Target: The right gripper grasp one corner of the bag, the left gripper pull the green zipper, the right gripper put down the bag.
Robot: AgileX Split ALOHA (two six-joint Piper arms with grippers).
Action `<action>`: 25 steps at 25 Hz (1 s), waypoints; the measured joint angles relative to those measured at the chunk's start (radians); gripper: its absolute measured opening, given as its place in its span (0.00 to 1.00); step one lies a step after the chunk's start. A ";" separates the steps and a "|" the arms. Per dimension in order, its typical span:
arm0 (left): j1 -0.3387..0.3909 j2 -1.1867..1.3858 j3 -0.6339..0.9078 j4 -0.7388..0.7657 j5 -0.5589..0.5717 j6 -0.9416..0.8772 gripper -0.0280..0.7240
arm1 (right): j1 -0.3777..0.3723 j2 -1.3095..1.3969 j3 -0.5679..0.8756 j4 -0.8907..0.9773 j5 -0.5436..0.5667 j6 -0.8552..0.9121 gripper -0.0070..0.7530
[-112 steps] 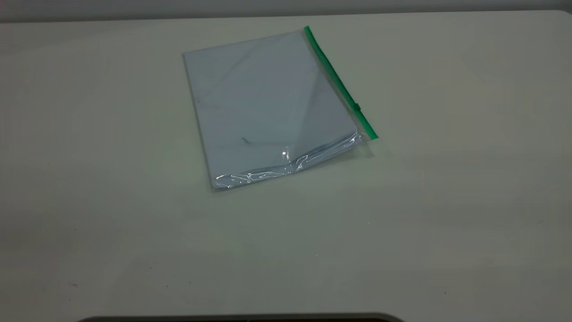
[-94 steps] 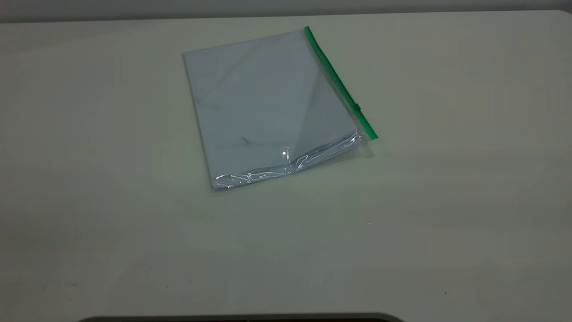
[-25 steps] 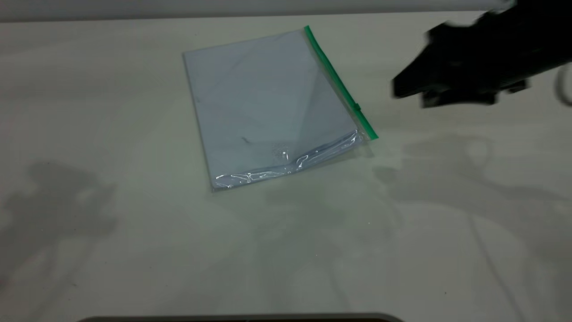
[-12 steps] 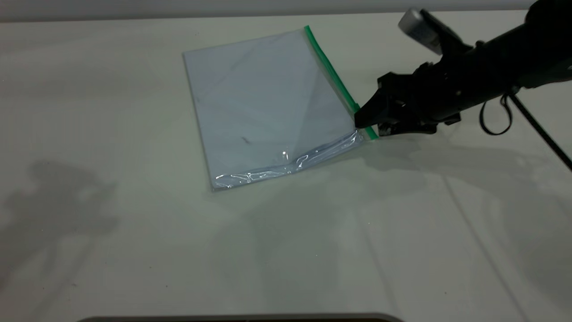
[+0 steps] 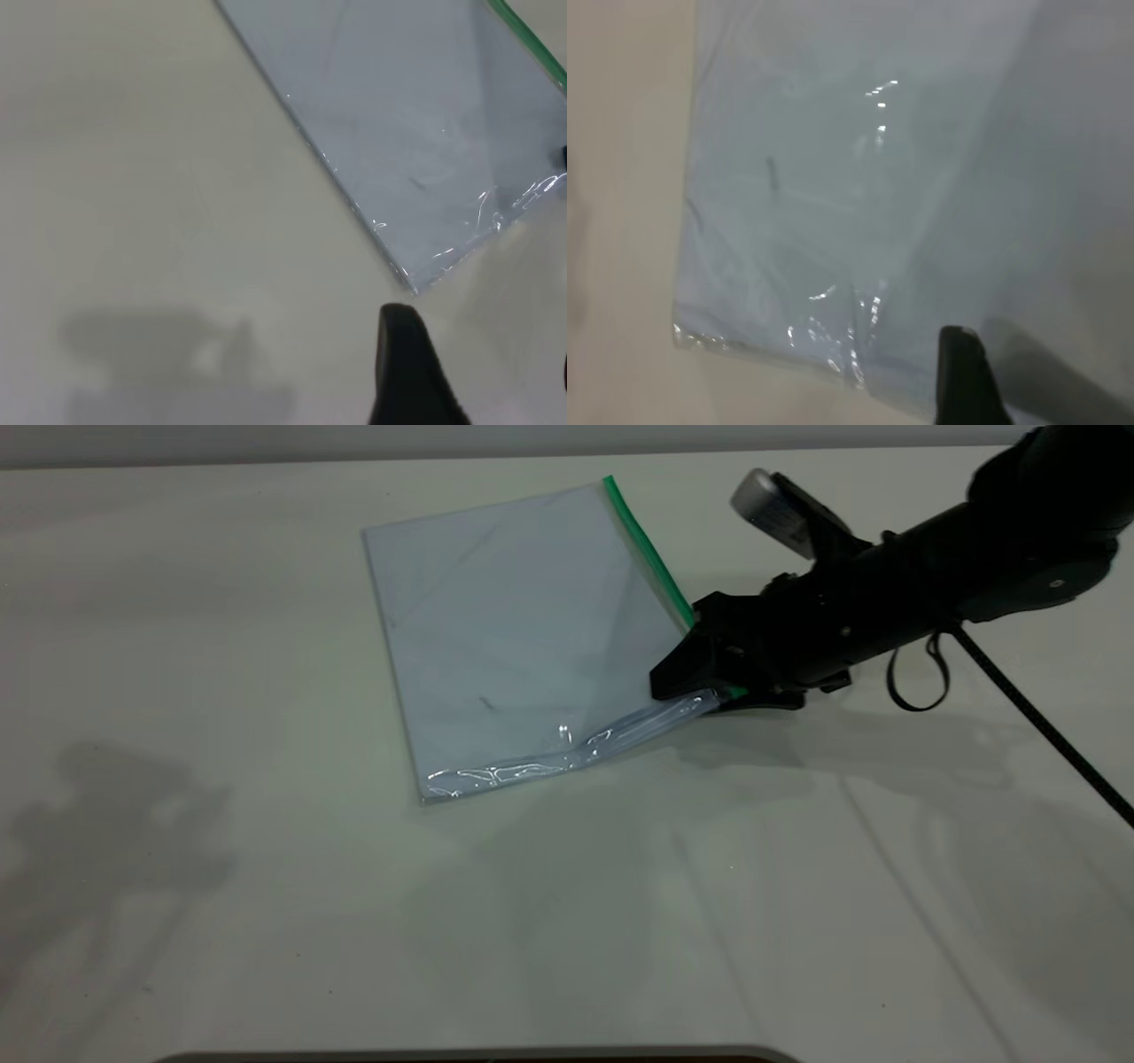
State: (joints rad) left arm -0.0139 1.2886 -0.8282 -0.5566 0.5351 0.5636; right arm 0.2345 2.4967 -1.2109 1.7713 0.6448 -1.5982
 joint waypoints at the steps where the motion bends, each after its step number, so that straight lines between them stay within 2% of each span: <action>1: 0.000 0.000 0.000 0.000 0.000 0.000 0.67 | 0.004 0.000 -0.002 0.003 0.000 -0.002 0.61; 3: 0.000 0.000 0.000 0.000 0.000 0.000 0.67 | 0.004 0.000 -0.005 0.005 0.000 -0.007 0.53; 9: 0.000 0.000 0.000 0.000 -0.001 0.001 0.67 | 0.004 0.000 -0.008 -0.028 0.000 -0.011 0.14; 11: 0.000 0.000 0.000 0.000 -0.001 0.018 0.67 | 0.004 -0.007 -0.009 -0.068 0.009 -0.006 0.06; 21: 0.000 0.050 -0.022 -0.002 0.001 0.086 0.67 | -0.003 -0.205 -0.009 -0.680 0.158 0.208 0.05; 25: -0.012 0.110 -0.081 -0.002 0.000 0.096 0.67 | -0.003 -0.271 -0.019 -0.748 0.118 0.219 0.05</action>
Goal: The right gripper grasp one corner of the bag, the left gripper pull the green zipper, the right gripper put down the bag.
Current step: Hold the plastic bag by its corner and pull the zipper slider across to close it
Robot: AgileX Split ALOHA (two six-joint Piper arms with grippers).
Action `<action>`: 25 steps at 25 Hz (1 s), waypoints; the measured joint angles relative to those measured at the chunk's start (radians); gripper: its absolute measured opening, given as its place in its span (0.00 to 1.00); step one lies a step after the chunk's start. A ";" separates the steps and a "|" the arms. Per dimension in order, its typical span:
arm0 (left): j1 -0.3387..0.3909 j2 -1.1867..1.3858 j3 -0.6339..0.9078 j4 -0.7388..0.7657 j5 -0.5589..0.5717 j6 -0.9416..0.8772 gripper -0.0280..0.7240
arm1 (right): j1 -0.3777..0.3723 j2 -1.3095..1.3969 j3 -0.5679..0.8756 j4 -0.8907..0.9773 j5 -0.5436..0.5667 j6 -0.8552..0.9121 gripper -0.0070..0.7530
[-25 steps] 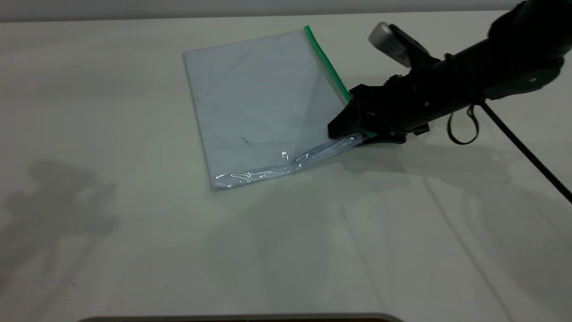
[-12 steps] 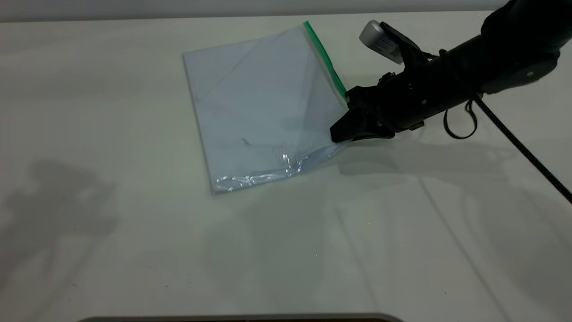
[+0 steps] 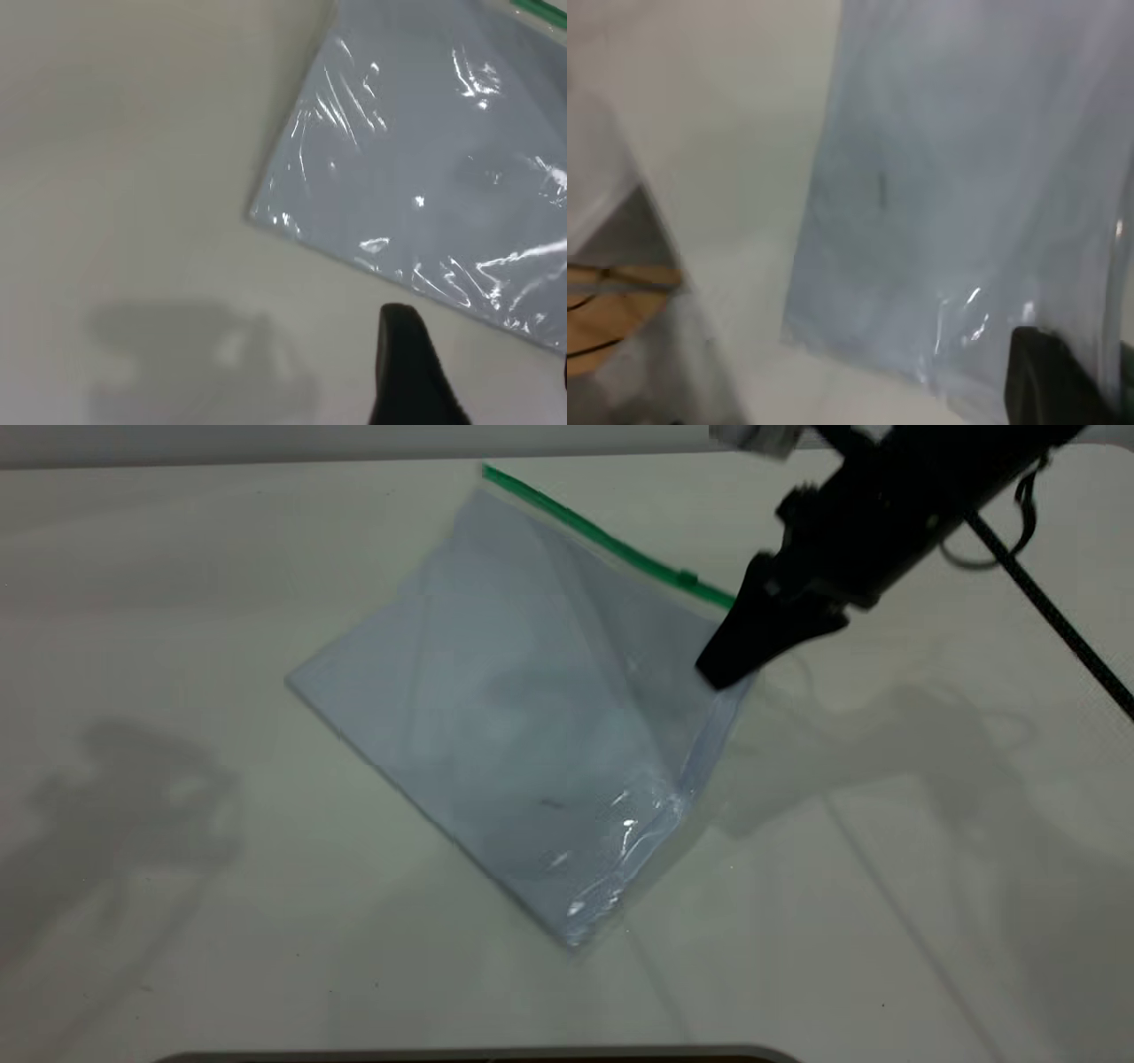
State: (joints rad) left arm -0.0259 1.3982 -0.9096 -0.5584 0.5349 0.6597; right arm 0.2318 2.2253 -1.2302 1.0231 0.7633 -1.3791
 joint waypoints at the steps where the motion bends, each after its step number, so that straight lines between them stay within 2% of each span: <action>1: -0.012 0.022 -0.020 0.000 0.000 0.008 0.67 | 0.000 -0.001 -0.013 0.003 -0.030 0.003 0.05; 3: -0.046 0.074 -0.065 -0.001 0.000 0.026 0.67 | 0.000 -0.001 -0.043 0.010 -0.056 -0.002 0.05; 9: -0.159 0.272 -0.207 -0.001 -0.007 0.073 0.67 | 0.009 -0.001 -0.114 -0.008 0.110 -0.065 0.05; 17: -0.311 0.560 -0.460 -0.001 -0.007 0.211 0.67 | 0.029 -0.001 -0.116 -0.022 0.098 -0.065 0.05; 25: -0.421 0.808 -0.768 -0.017 0.201 0.456 0.67 | 0.057 -0.001 -0.116 -0.022 0.097 -0.060 0.05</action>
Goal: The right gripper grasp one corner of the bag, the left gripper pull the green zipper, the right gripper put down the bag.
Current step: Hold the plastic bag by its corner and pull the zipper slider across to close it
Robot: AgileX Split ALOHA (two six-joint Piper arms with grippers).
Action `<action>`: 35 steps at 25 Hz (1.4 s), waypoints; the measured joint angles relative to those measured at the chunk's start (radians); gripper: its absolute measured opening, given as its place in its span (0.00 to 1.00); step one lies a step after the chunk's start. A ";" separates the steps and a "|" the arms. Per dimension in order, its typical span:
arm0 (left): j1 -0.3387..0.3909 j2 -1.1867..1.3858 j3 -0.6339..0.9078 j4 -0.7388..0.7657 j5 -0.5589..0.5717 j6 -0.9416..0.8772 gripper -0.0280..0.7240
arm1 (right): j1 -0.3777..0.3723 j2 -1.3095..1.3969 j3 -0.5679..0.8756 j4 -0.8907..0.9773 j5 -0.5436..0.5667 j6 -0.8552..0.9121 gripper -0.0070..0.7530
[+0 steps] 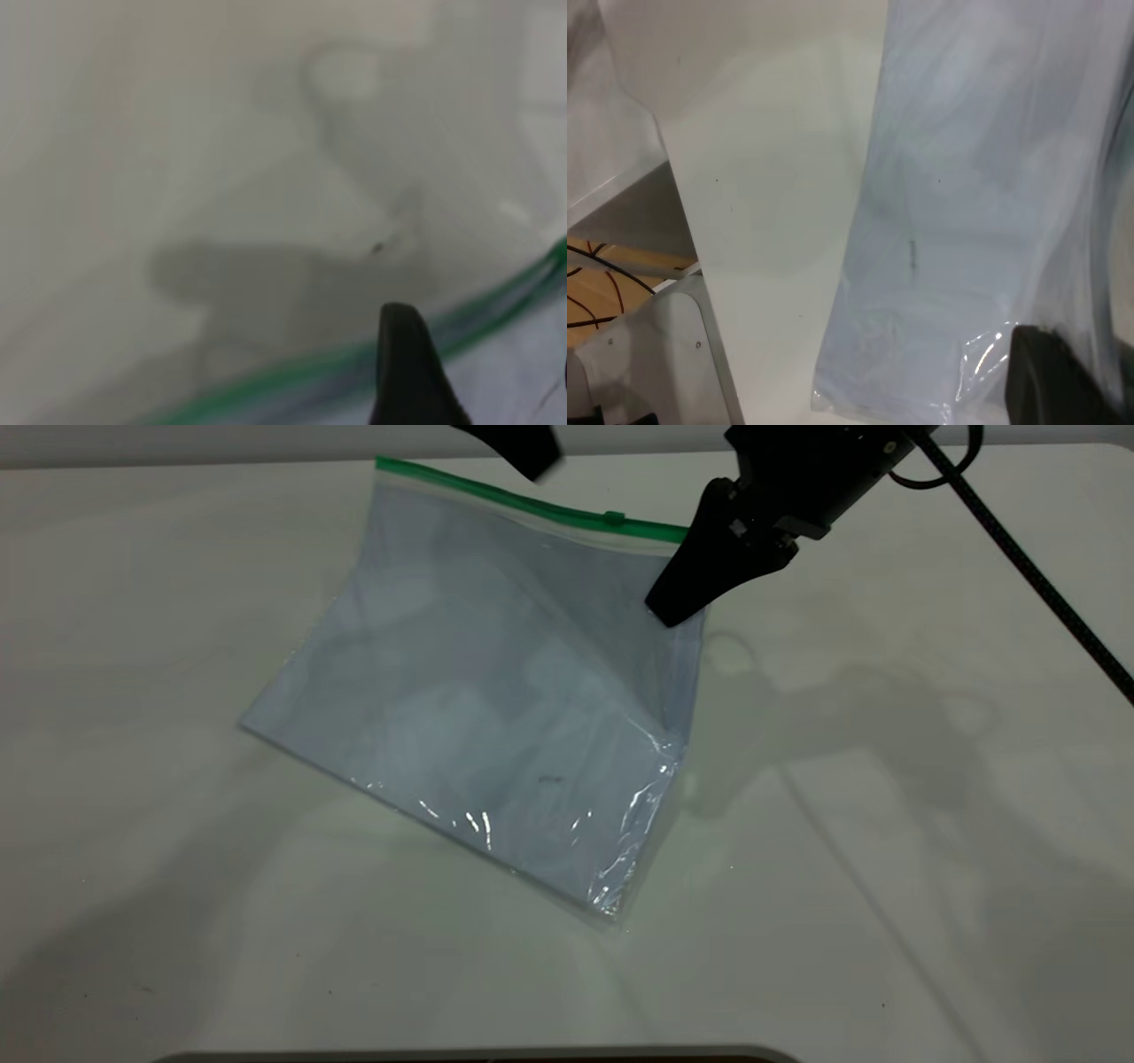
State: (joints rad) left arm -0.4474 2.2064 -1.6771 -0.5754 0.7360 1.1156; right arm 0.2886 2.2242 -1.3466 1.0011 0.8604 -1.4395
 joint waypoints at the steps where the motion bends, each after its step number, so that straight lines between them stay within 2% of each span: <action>1: -0.007 0.020 -0.021 -0.023 0.017 0.026 0.67 | 0.002 0.000 0.000 0.000 0.000 0.002 0.05; 5: -0.020 0.059 -0.059 -0.136 0.045 0.165 0.67 | 0.002 0.000 0.000 0.000 0.001 0.016 0.05; 8: -0.029 0.071 -0.063 -0.164 0.047 0.224 0.67 | 0.002 0.000 0.000 0.000 0.002 0.019 0.05; 22: -0.035 0.109 -0.065 -0.148 0.066 0.236 0.67 | 0.002 0.000 0.000 0.000 0.002 0.023 0.06; 26: -0.035 0.109 -0.065 -0.102 0.059 0.215 0.62 | 0.002 0.000 0.000 -0.001 0.002 0.023 0.06; 35: -0.035 0.109 -0.065 -0.105 0.050 0.207 0.47 | 0.002 0.000 0.000 -0.002 -0.003 0.026 0.06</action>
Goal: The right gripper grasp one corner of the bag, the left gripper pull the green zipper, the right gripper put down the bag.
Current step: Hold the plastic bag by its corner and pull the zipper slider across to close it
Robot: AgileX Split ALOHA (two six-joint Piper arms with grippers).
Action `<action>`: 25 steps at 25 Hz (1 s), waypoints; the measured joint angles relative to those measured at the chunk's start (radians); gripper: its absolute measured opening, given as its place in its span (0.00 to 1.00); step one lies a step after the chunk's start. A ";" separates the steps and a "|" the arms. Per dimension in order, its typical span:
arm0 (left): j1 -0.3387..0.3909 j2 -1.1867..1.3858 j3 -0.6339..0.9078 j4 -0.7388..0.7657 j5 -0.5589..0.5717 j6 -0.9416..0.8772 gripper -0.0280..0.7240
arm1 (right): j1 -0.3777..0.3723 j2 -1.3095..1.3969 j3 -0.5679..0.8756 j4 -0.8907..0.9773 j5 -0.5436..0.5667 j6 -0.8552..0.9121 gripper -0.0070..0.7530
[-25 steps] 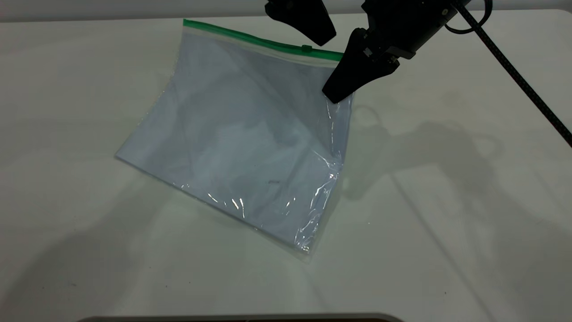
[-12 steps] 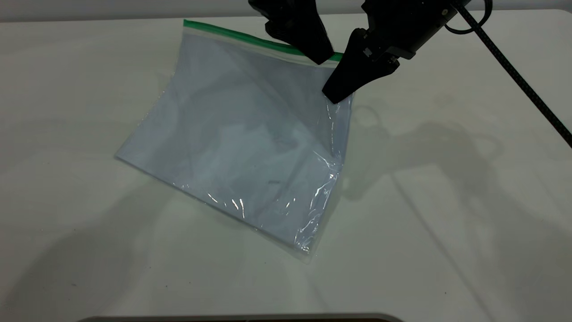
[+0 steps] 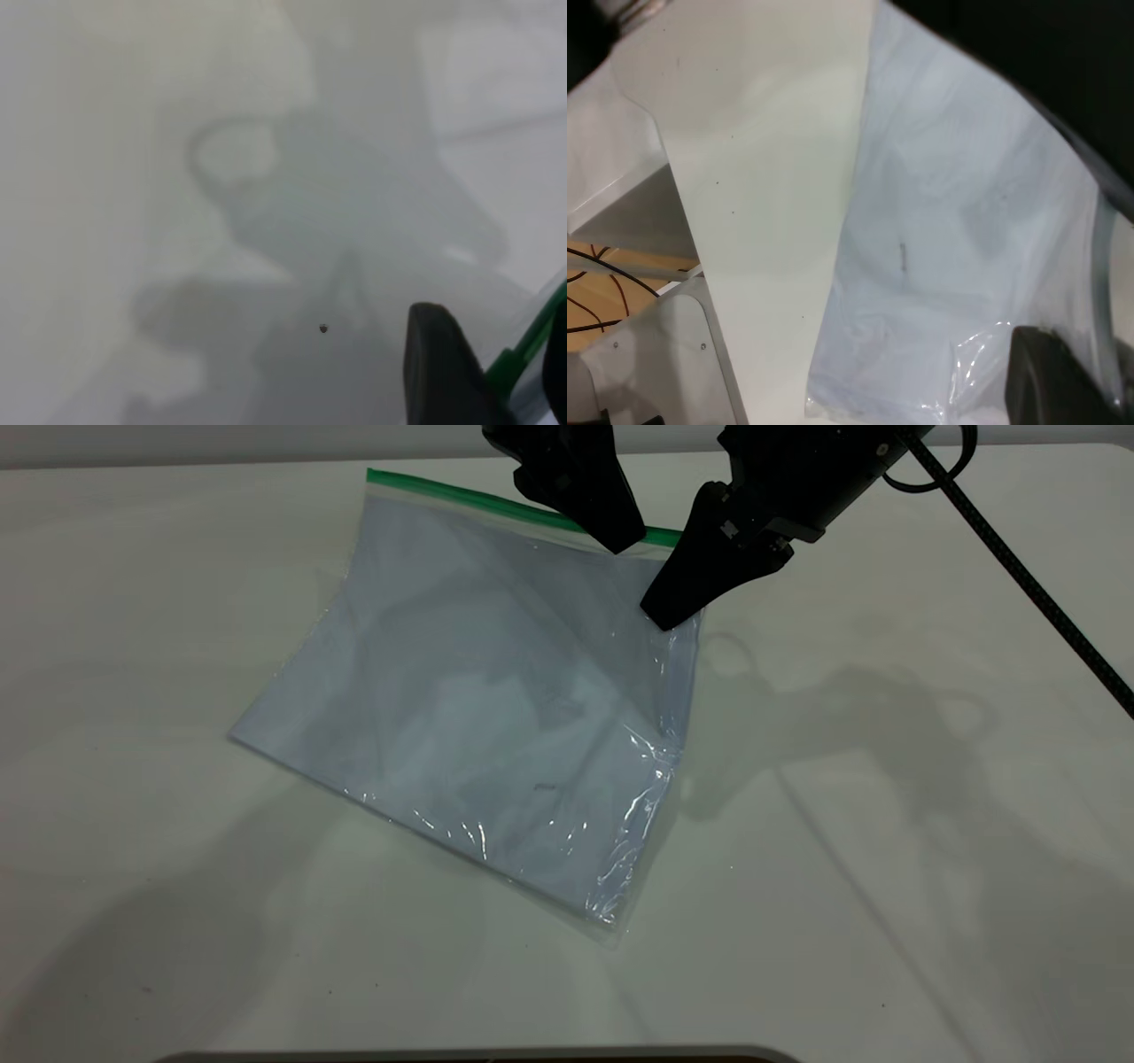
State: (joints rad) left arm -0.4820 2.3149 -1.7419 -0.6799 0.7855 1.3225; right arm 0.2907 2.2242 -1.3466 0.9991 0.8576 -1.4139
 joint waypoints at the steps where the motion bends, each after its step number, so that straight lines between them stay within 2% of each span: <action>1: 0.000 0.000 0.000 0.000 0.000 0.000 0.47 | 0.000 0.000 0.000 0.000 0.000 0.000 0.06; 3: 0.000 0.000 0.000 0.000 0.000 0.000 0.43 | 0.000 0.000 0.000 0.000 0.000 0.000 0.06; 11: 0.000 0.003 0.000 0.000 -0.007 -0.001 0.19 | -0.001 -0.004 0.000 -0.009 -0.003 0.000 0.06; 15: 0.004 0.006 0.000 -0.003 -0.026 -0.001 0.17 | -0.008 -0.004 0.000 -0.010 -0.011 0.000 0.06; 25: 0.073 0.011 0.000 -0.025 -0.044 -0.005 0.17 | -0.049 -0.036 -0.003 0.065 -0.016 -0.021 0.06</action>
State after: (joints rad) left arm -0.4088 2.3259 -1.7419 -0.7048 0.7416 1.3173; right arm 0.2413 2.1877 -1.3500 1.0642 0.8420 -1.4347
